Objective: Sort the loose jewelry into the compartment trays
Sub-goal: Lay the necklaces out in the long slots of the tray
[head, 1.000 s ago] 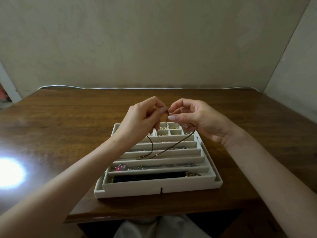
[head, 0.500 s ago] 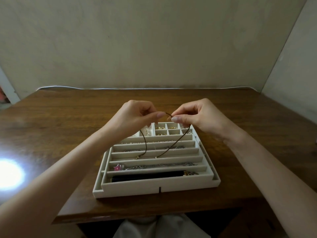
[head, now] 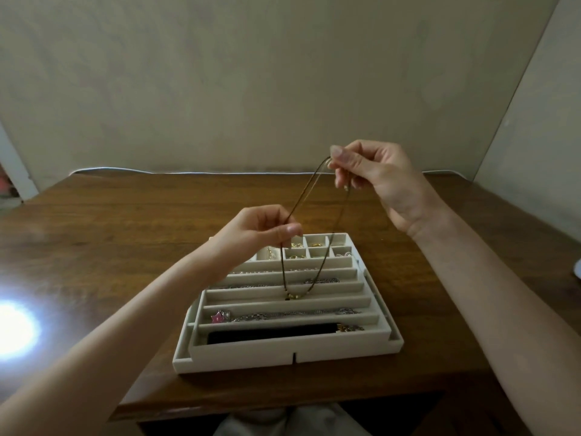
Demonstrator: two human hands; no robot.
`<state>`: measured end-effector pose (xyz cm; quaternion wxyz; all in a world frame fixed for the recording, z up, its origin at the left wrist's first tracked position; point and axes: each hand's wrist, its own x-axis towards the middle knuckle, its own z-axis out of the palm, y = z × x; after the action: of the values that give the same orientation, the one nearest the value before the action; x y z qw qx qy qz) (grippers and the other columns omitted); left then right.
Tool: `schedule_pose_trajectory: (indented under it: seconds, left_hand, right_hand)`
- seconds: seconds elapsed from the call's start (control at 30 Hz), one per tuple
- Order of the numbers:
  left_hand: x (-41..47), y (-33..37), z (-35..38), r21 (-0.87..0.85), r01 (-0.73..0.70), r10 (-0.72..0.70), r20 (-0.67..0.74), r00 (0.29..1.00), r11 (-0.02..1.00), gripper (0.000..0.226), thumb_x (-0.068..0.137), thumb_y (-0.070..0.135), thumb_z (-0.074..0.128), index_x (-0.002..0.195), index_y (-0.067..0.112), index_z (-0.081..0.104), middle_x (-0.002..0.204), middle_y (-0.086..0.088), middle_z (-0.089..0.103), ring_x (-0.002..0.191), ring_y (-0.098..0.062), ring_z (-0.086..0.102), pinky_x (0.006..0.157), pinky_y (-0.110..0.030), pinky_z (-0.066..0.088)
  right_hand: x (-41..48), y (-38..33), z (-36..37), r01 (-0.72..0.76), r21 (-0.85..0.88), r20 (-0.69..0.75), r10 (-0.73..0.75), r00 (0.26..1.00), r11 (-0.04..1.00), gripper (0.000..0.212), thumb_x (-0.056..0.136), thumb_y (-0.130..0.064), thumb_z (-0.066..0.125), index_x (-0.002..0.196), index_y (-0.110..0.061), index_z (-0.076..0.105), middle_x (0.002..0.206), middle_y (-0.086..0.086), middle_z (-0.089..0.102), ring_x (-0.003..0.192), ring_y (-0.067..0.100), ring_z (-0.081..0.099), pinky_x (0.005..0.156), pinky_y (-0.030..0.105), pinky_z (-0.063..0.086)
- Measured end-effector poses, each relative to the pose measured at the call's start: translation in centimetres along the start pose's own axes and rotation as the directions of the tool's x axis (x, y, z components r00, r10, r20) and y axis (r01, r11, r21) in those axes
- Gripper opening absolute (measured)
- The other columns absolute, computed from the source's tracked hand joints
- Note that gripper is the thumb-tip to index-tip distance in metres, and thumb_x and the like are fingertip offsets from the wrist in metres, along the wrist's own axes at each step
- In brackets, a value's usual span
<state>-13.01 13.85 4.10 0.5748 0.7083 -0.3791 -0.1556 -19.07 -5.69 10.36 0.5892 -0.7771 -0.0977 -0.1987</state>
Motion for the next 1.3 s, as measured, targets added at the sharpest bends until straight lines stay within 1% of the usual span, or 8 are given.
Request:
schedule_pose_trajectory:
  seconds: [0.1,0.2,0.33,0.5,0.7,0.9,1.13,1.3]
  left_hand:
    - [0.4,-0.1,0.7,-0.015,0.019,-0.019,0.002,1.0,1.0,0.028,0.076,0.027,0.061,0.097,0.01,0.063,0.082,-0.003,0.064,0.076,-0.01,0.062,0.073,-0.018,0.051]
    - [0.8,0.2,1.2,-0.004,0.022,-0.022,0.029,0.999,1.0,0.03,0.081,0.022,0.06,0.109,0.013,0.062,0.087,-0.004,0.066,0.077,-0.008,0.063,0.075,-0.017,0.051]
    - [1.0,0.5,1.8,0.027,-0.001,0.0,0.036,0.999,1.0,0.025,0.079,0.03,0.059,0.098,0.015,0.066,0.098,-0.017,0.067,0.08,-0.011,0.062,0.078,-0.021,0.051]
    - [0.6,0.5,1.9,0.033,-0.005,0.003,0.059,0.998,0.999,0.015,0.088,0.024,0.052,0.083,0.017,0.064,0.081,0.0,0.066,0.072,-0.008,0.058,0.078,-0.027,0.049]
    - [-0.1,-0.1,1.3,0.021,-0.003,0.001,0.064,0.998,1.0,0.023,0.095,0.011,0.043,0.101,0.003,0.064,0.067,0.001,0.058,0.066,-0.009,0.056,0.071,-0.02,0.05]
    - [-0.3,-1.0,0.6,-0.189,0.093,-0.103,-0.044,0.994,0.978,0.022,0.085,0.005,0.058,0.107,0.003,0.057,0.077,0.0,0.068,0.075,-0.012,0.065,0.073,-0.025,0.055]
    - [-1.1,-1.6,0.1,-0.344,0.206,-0.25,-0.089,0.964,0.916,0.005,0.08,0.007,0.062,0.084,0.005,0.059,0.08,-0.004,0.062,0.07,-0.009,0.06,0.065,-0.019,0.053]
    - [-1.2,-1.8,0.0,-0.452,0.238,-0.3,-0.07,0.951,0.86,0.008,0.086,0.014,0.056,0.09,0.007,0.058,0.106,-0.013,0.067,0.093,-0.02,0.064,0.081,-0.034,0.054]
  right_hand:
    - [1.0,-0.8,1.1,0.037,-0.062,-0.006,-0.038,0.999,0.997,0.015,0.08,-0.029,0.067,0.075,-0.015,0.068,0.058,-0.009,0.062,0.057,0.001,0.055,0.055,0.008,0.04]
    - [2.0,-1.1,2.1,0.007,-0.067,0.01,-0.006,1.0,0.998,0.012,0.076,-0.026,0.072,0.075,-0.014,0.068,0.055,-0.008,0.061,0.051,0.003,0.051,0.049,0.013,0.04]
    - [2.8,-1.5,2.5,0.013,-0.018,0.011,-0.013,1.0,1.0,0.009,0.077,-0.014,0.072,0.079,-0.007,0.068,0.057,-0.002,0.062,0.048,0.007,0.052,0.045,0.017,0.042]
    - [3.4,-2.5,1.8,0.073,0.049,-0.085,-0.068,0.994,0.996,0.007,0.081,-0.011,0.071,0.082,-0.005,0.068,0.06,0.001,0.065,0.05,0.009,0.057,0.047,0.019,0.046]
    - [3.8,-3.3,0.0,0.114,0.113,-0.229,-0.086,0.97,0.987,0.009,0.08,-0.012,0.072,0.081,-0.004,0.067,0.058,0.0,0.064,0.046,0.009,0.054,0.045,0.02,0.044]
    - [3.4,-3.2,-0.7,0.114,0.1,-0.24,-0.087,0.967,0.988,0.01,0.082,-0.013,0.07,0.083,-0.004,0.066,0.062,0.004,0.063,0.043,0.01,0.049,0.041,0.021,0.039]
    - [2.9,-2.5,-1.4,0.101,0.122,-0.25,-0.068,0.966,0.987,0.01,0.083,-0.016,0.07,0.082,-0.006,0.066,0.063,0.003,0.064,0.048,0.012,0.053,0.045,0.022,0.043]
    - [2.8,-2.5,-1.5,0.093,0.139,-0.252,-0.055,0.966,0.986,0.01,0.084,-0.016,0.07,0.079,-0.009,0.065,0.064,0.003,0.065,0.048,0.013,0.053,0.044,0.022,0.043]
